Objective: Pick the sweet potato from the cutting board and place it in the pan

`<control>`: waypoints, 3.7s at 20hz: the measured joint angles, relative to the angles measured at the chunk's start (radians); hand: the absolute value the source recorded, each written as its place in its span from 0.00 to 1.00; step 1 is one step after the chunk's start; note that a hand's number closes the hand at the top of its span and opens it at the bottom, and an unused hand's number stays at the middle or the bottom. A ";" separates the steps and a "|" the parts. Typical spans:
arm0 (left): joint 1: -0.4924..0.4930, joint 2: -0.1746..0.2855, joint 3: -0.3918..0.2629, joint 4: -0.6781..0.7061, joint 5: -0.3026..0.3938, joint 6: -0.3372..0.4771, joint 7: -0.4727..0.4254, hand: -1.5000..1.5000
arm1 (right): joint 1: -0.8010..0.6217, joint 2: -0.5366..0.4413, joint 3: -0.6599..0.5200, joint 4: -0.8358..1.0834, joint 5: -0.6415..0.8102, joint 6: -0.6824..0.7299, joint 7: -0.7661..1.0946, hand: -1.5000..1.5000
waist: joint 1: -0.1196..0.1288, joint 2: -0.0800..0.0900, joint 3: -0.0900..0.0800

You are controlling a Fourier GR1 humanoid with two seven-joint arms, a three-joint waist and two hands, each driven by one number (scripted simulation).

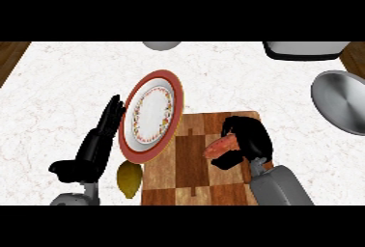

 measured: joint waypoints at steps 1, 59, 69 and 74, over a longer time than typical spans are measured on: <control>-0.006 -0.003 0.003 0.011 -0.003 0.003 -0.007 0.50 | 0.009 -0.010 -0.005 -0.025 0.015 -0.018 0.004 1.00 | -0.001 0.001 0.001; -0.036 -0.045 -0.026 0.005 -0.037 -0.038 -0.005 0.50 | -0.458 -0.624 -0.873 1.129 -0.245 -0.339 -0.674 0.00 | 0.084 0.040 0.011; -0.018 -0.043 -0.019 0.001 -0.033 -0.033 -0.010 0.50 | -0.493 -0.621 -1.024 1.150 -0.402 -0.309 -0.863 0.00 | 0.067 0.036 0.012; -0.015 -0.035 -0.010 0.010 -0.035 -0.036 -0.017 0.50 | -0.480 -0.670 -1.111 1.175 -0.497 -0.206 -0.919 0.00 | 0.053 0.031 0.010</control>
